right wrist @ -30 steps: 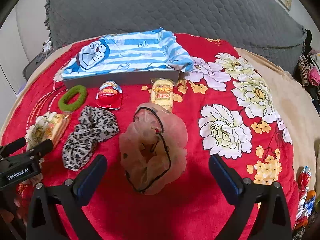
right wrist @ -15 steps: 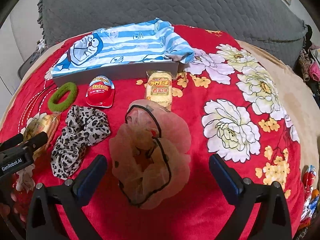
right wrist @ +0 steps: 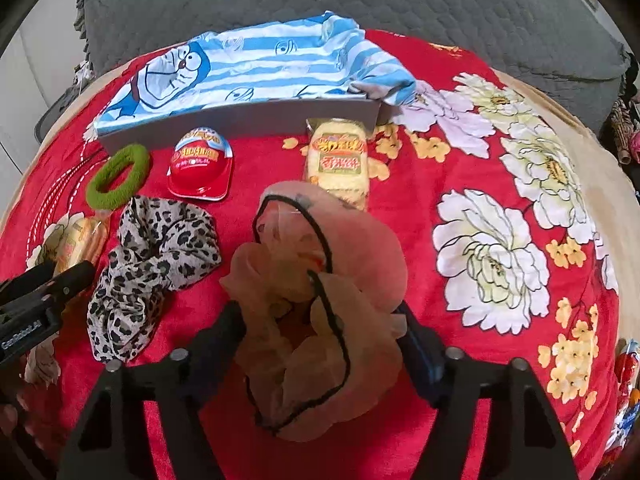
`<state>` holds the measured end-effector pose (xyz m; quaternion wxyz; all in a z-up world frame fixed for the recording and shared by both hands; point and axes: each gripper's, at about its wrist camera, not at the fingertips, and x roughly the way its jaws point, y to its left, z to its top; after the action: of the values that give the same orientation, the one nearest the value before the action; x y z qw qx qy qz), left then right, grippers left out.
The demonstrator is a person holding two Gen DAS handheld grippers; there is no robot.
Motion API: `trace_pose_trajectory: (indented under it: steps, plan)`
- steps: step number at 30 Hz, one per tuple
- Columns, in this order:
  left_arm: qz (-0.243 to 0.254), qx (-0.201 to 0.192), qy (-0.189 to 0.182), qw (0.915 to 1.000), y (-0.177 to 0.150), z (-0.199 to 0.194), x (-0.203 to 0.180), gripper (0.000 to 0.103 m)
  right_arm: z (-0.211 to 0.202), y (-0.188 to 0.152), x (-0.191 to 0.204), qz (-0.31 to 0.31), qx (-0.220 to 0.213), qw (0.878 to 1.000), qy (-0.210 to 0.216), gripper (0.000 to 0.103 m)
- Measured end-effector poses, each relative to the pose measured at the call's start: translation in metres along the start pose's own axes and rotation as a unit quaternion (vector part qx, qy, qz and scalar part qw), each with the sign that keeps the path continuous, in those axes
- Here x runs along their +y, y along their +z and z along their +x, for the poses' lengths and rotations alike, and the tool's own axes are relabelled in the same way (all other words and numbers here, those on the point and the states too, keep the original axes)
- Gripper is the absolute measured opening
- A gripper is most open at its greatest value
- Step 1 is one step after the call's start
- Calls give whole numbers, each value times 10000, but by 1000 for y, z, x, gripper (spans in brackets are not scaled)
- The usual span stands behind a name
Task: Organize objects
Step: 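Grasp the wrapped bread bun with the left tool while the right tool grasps the peach scrunchie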
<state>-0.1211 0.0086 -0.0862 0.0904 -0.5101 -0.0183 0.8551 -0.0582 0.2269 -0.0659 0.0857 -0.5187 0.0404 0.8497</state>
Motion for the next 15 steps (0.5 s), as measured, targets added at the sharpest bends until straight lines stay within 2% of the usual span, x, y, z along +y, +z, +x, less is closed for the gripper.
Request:
trace_pose_trajectory:
  steps: [1,9,15]
  plan:
    - [-8,51,-59,10000,0,2,0,59,1,0,0,-4,21,10000,8,67]
    - [43,60,-180,9998,1,3,-3,47,-1,1,-1,16,22,9998,213,43]
    - [134,-35,-309,9994,2,-4,-6,43,-4,1,2,-26,-10,9990,449,27]
